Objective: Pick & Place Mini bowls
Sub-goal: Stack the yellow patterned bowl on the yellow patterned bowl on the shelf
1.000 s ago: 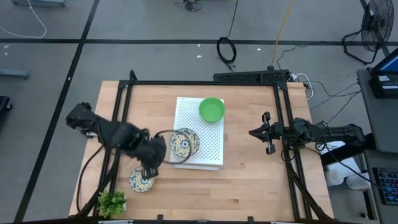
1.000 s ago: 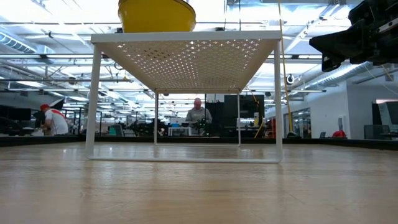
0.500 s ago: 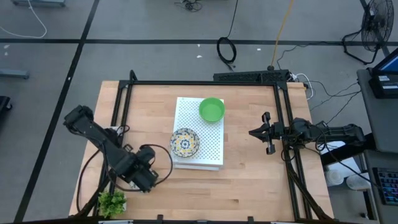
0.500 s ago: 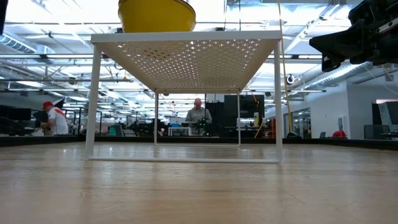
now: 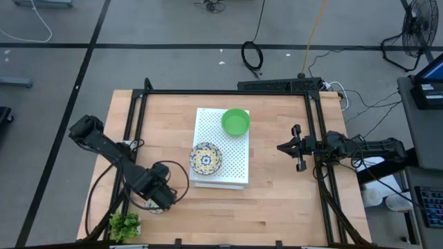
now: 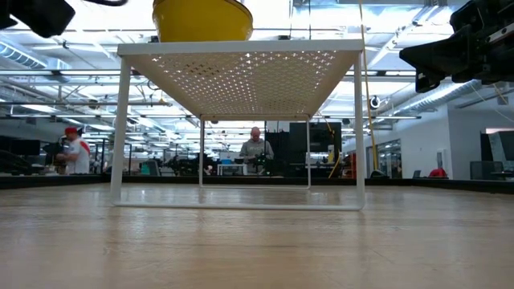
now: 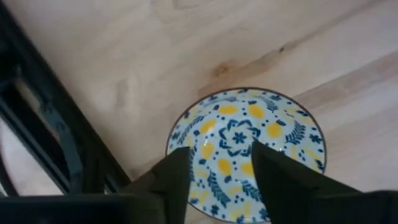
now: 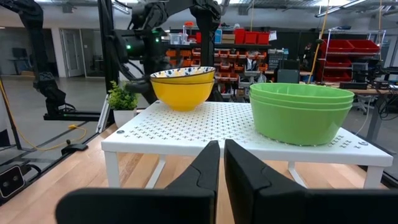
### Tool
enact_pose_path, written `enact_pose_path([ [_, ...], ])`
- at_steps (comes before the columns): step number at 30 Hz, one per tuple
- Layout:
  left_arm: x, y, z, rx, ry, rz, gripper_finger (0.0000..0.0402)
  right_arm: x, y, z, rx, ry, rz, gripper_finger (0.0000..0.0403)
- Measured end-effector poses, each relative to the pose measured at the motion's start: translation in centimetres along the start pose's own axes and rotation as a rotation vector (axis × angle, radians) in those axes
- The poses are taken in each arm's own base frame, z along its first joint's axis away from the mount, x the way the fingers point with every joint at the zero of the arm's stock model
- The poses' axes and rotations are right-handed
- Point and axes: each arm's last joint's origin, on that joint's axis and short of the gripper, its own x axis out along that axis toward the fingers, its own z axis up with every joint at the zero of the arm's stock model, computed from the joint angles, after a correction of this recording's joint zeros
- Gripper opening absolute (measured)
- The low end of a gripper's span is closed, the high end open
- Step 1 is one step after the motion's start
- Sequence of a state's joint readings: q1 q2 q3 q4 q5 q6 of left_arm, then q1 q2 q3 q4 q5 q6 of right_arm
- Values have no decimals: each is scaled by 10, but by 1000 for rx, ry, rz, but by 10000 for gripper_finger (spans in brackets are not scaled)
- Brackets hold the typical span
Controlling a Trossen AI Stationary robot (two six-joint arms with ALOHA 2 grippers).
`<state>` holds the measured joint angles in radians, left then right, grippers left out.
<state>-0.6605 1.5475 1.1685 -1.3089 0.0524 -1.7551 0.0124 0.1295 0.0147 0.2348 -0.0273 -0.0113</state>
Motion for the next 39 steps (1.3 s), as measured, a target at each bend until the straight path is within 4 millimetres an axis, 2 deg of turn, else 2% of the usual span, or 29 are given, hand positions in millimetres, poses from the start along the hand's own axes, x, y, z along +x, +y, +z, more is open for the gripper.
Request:
enact_pose_path([
  [3,4,1,1,85,-10,8,199,0,0,0,0,0,0,14],
  [6,11,4,1,128,-13,41,208,0,0,0,0,0,0,13],
  [14,28,12,4,210,-3,105,209,0,0,0,0,0,0,11],
  [34,62,11,4,258,33,22,209,0,0,0,0,0,0,12],
  [39,63,7,4,280,38,-15,209,0,0,0,0,0,0,12],
])
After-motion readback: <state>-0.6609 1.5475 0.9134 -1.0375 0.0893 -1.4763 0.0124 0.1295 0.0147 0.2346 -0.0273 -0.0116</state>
